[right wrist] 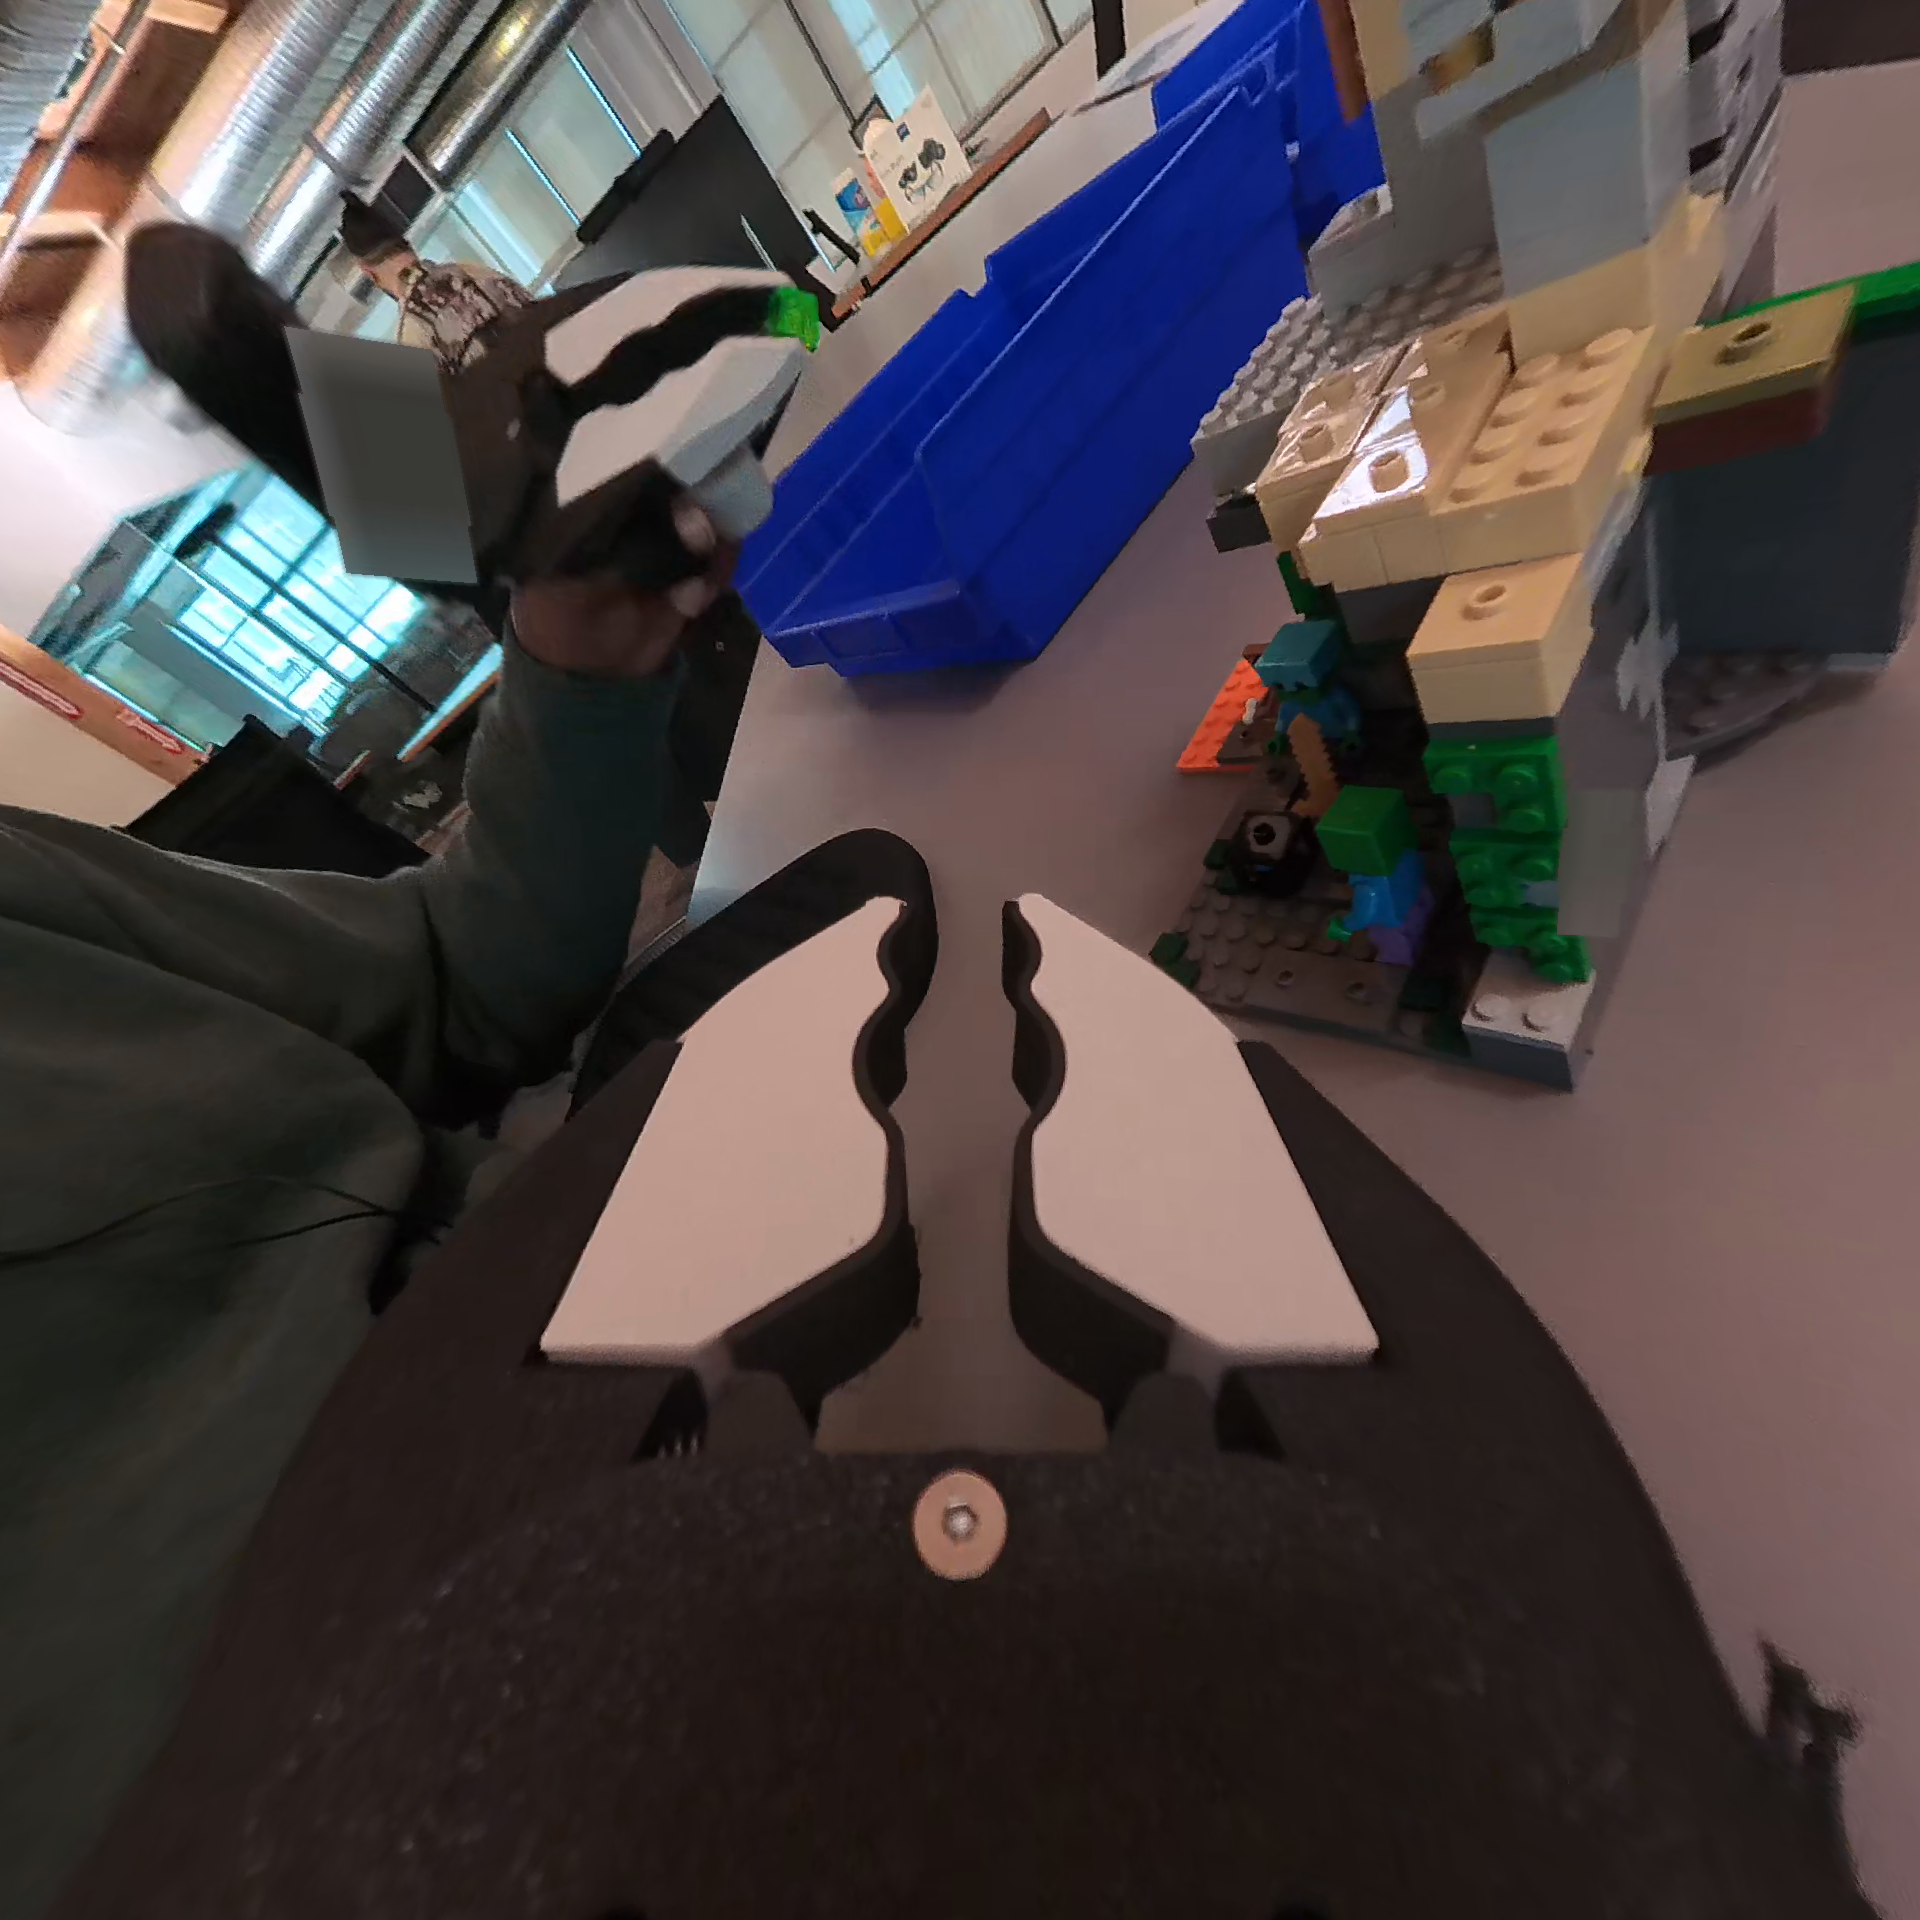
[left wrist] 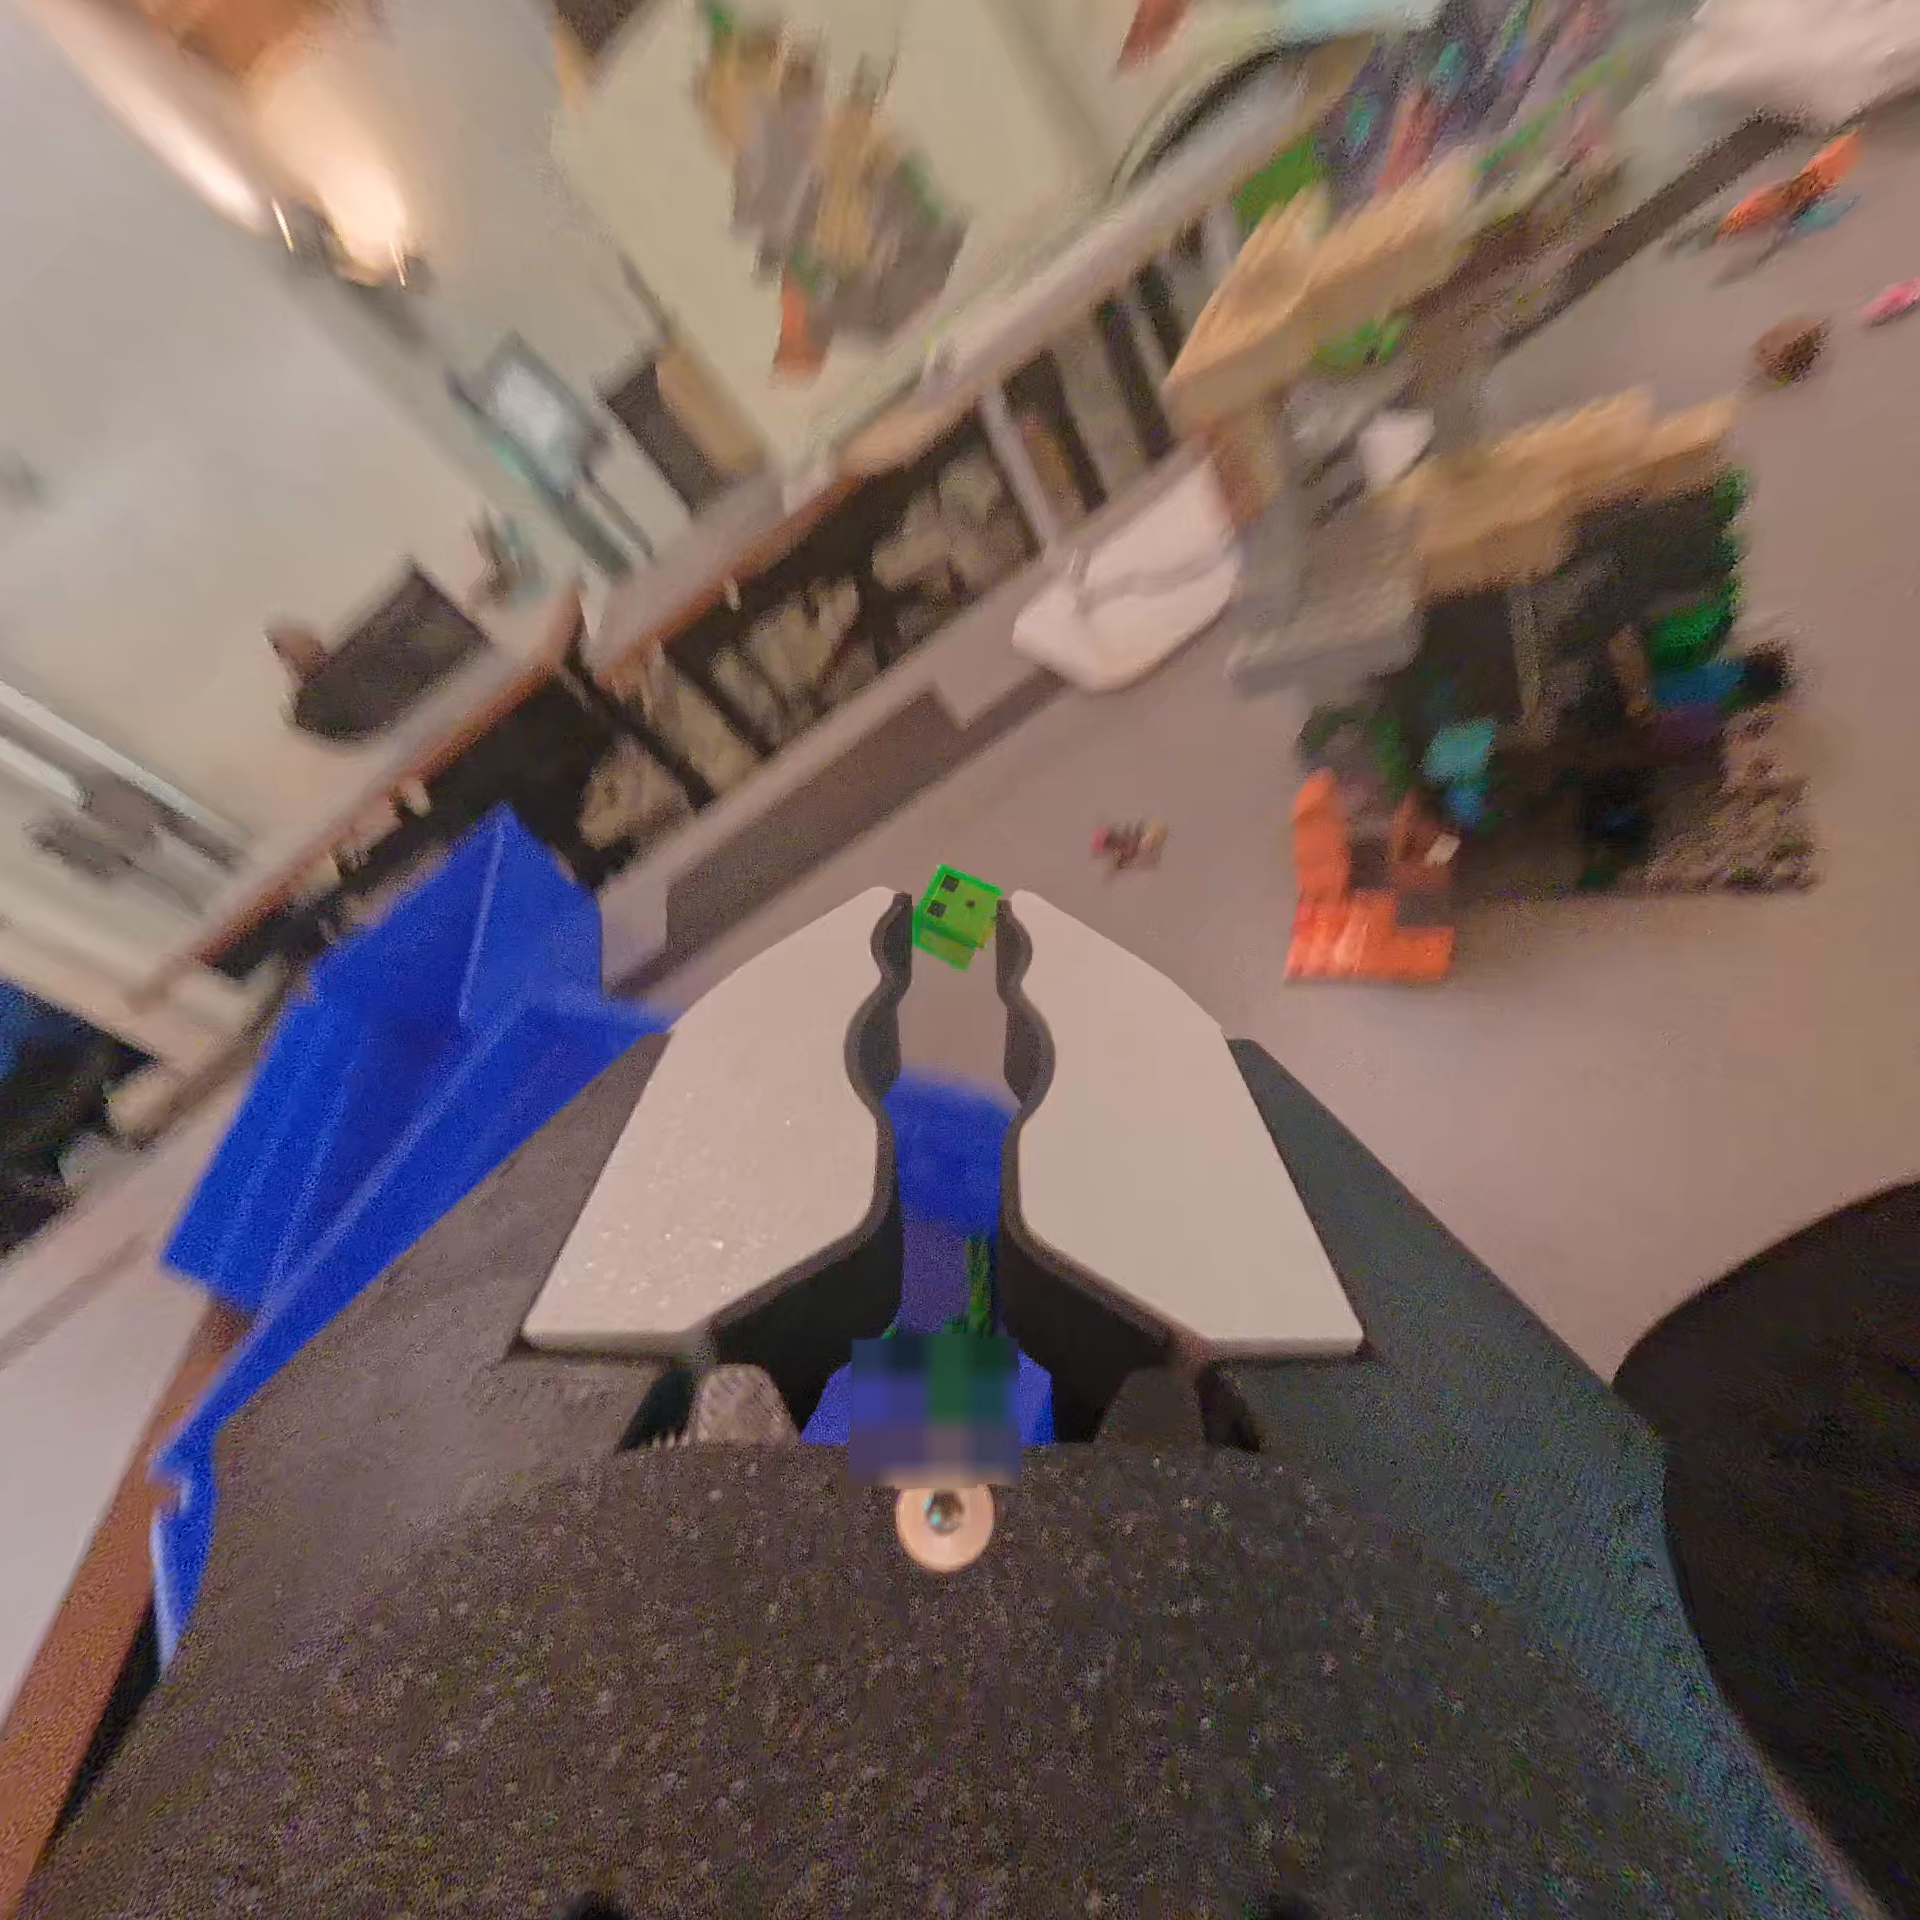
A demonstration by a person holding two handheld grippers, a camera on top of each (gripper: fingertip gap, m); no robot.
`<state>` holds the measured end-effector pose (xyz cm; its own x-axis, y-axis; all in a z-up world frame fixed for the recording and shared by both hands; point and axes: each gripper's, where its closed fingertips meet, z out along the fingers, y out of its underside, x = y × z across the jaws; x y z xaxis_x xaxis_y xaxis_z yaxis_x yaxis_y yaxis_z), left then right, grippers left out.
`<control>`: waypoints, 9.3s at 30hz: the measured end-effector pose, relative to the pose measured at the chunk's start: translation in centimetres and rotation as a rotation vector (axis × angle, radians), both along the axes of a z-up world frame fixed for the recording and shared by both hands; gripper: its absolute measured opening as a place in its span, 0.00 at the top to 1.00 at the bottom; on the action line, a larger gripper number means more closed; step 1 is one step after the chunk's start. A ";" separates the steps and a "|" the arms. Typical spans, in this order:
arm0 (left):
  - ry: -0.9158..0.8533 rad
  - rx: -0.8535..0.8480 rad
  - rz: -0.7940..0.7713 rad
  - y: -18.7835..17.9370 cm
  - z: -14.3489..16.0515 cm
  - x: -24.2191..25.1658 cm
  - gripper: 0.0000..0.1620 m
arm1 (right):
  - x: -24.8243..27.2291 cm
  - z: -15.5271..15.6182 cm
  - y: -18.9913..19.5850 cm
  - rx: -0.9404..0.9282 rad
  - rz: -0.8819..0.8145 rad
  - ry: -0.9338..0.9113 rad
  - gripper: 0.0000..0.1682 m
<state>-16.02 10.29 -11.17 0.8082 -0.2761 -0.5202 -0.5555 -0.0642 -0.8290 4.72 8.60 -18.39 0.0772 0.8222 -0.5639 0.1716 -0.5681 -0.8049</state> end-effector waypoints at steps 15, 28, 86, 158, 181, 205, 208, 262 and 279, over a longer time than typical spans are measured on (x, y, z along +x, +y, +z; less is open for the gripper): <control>-0.073 -0.413 0.242 0.8 -8.0 -8.7 0.81 | 0.1 -0.6 0.2 0.016 -0.022 -0.040 0.91; -0.105 -0.334 -0.210 0.9 -5.0 6.9 0.87 | 0.2 -0.7 0.3 0.063 -0.036 -0.072 0.91; -0.151 -0.580 -0.310 4.4 -13.9 14.3 0.90 | -5.0 -7.8 4.3 0.491 -0.102 -0.939 0.89; -0.044 -0.499 -0.520 1.9 -13.4 19.4 0.84 | 0.7 -7.3 8.2 0.538 -0.358 -0.747 0.90; -0.055 -0.403 -0.467 2.7 -11.8 19.4 0.91 | 12.4 -0.9 12.7 0.501 -0.634 -0.539 0.95; -0.082 -0.367 -0.517 1.8 -11.7 20.1 0.92 | 28.0 -6.9 21.3 0.276 -1.028 -0.911 0.85; -0.094 -0.344 -0.500 2.1 -11.2 19.7 0.92 | 27.3 -4.4 20.3 0.314 -1.044 -0.812 0.84; -0.089 -0.366 -0.303 6.6 -10.0 15.7 0.95 | -2.1 -7.7 5.8 0.352 -0.094 -0.901 0.97; -0.135 -0.422 -0.748 -0.4 -10.0 20.4 0.94 | -2.2 -0.7 1.5 0.455 0.012 -0.373 0.79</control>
